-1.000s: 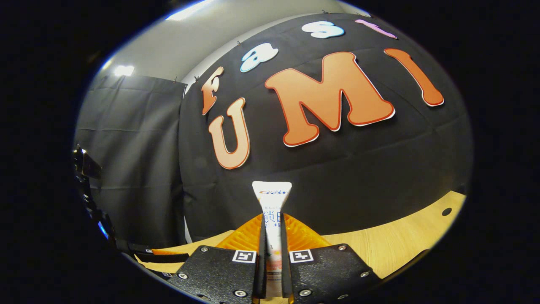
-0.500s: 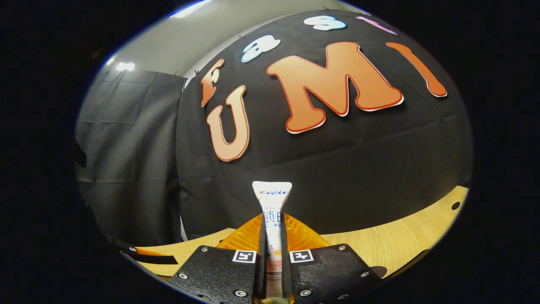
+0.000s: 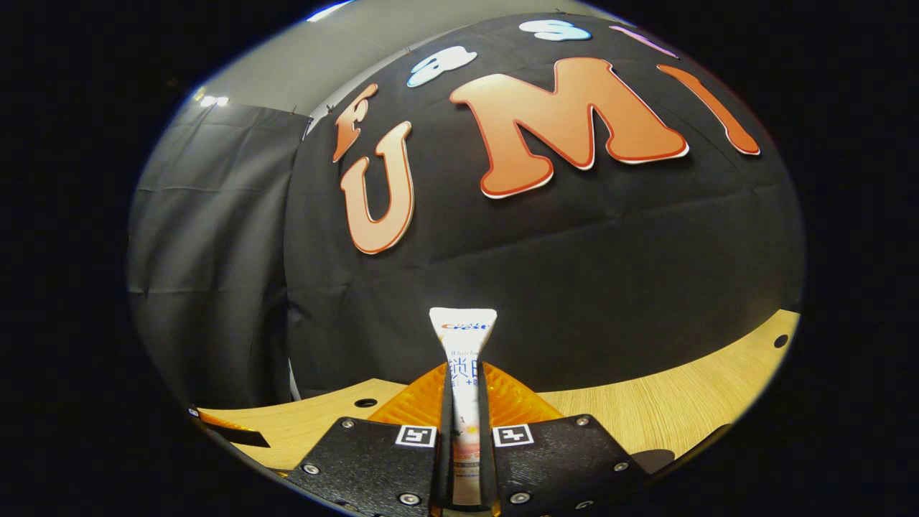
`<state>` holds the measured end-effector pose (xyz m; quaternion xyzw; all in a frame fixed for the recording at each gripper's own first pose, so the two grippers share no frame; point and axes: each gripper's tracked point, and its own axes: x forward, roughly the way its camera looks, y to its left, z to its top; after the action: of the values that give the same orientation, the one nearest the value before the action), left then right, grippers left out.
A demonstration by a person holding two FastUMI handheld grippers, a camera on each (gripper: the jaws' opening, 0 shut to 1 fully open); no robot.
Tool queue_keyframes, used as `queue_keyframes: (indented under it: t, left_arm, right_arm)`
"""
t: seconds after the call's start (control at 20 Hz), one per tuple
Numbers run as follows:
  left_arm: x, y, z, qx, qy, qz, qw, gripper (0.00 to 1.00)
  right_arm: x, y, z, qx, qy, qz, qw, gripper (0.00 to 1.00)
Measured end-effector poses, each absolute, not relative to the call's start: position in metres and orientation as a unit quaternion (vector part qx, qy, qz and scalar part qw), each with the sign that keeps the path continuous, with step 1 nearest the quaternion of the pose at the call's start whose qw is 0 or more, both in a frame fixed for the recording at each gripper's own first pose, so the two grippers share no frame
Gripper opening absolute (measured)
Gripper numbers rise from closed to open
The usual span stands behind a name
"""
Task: Put the toothbrush and toothpaste on the desktop into the cup, then pick up the cup and place it on the coaster on the desktop.
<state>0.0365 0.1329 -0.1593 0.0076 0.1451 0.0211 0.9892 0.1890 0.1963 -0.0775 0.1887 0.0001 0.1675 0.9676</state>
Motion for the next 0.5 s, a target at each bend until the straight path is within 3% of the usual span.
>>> queue_keyframes:
  t: [0.5]
  left_arm:
    - [0.035, 0.126, -0.173, -0.002, 0.165, 0.016, 0.986, 0.97]
  right_arm:
    - [0.188, 0.197, -0.095, 0.156, 0.017, 0.159, 0.975, 0.17]
